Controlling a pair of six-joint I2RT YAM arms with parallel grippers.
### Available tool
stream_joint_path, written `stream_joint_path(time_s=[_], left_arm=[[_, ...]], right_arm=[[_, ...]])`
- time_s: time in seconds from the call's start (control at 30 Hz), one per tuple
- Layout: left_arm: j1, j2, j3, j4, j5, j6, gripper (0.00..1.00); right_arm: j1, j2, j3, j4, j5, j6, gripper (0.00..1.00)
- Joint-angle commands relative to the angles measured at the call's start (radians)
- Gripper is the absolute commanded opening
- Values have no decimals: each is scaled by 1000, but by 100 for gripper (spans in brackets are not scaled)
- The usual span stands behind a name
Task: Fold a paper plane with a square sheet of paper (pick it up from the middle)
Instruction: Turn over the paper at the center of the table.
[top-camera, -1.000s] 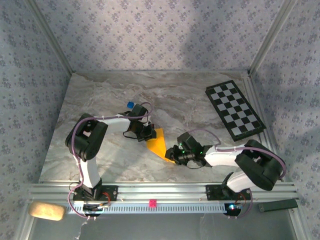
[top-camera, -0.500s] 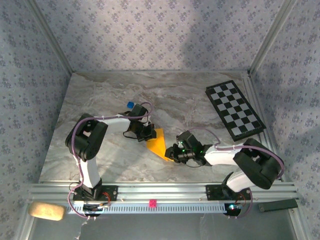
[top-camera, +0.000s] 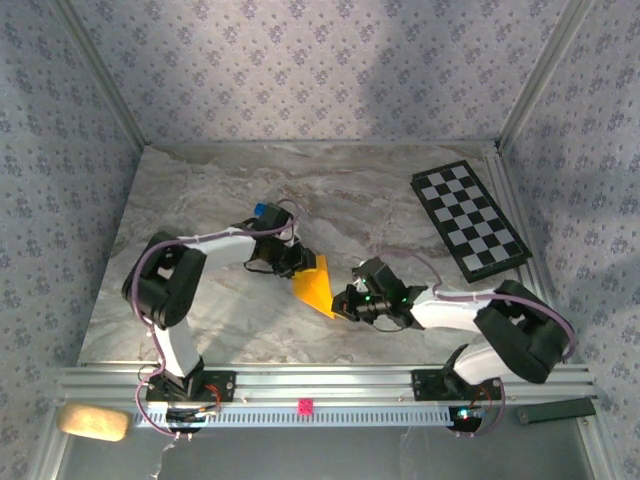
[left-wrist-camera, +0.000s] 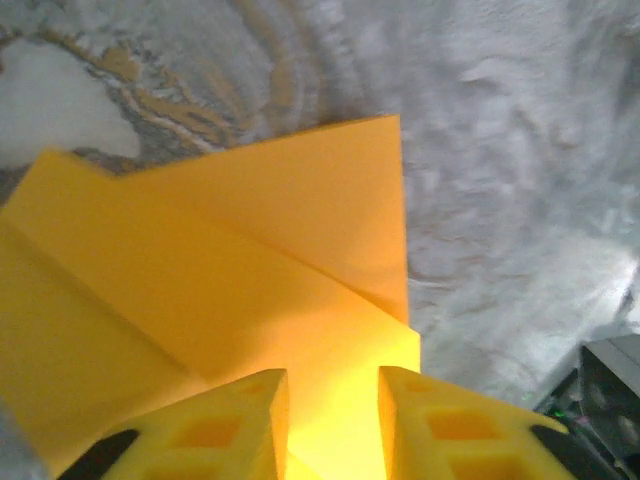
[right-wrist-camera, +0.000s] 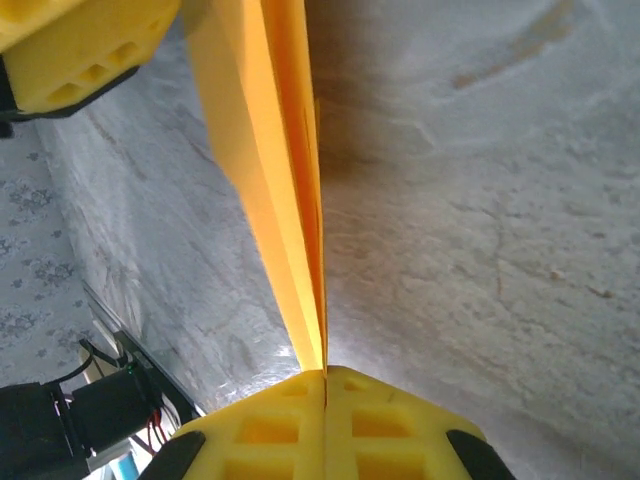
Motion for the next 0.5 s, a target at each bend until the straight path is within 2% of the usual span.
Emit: stream_joint_path(time_s=[0.0, 0.1, 0.3, 0.47], left_arm=[[9, -106, 93, -66, -16, 23, 39], [17, -142, 131, -123, -53, 56, 43], [26, -213, 137, -192, -155, 123, 46], [41, -282, 113, -231, -262, 166, 48]], right_arm=[[-14, -94, 119, -322, 115, -132, 4], [-30, -147, 214, -545, 217, -242, 3], [-45, -242, 336, -773, 433, -367, 4], [-43, -247, 419, -949, 602, -471, 4]])
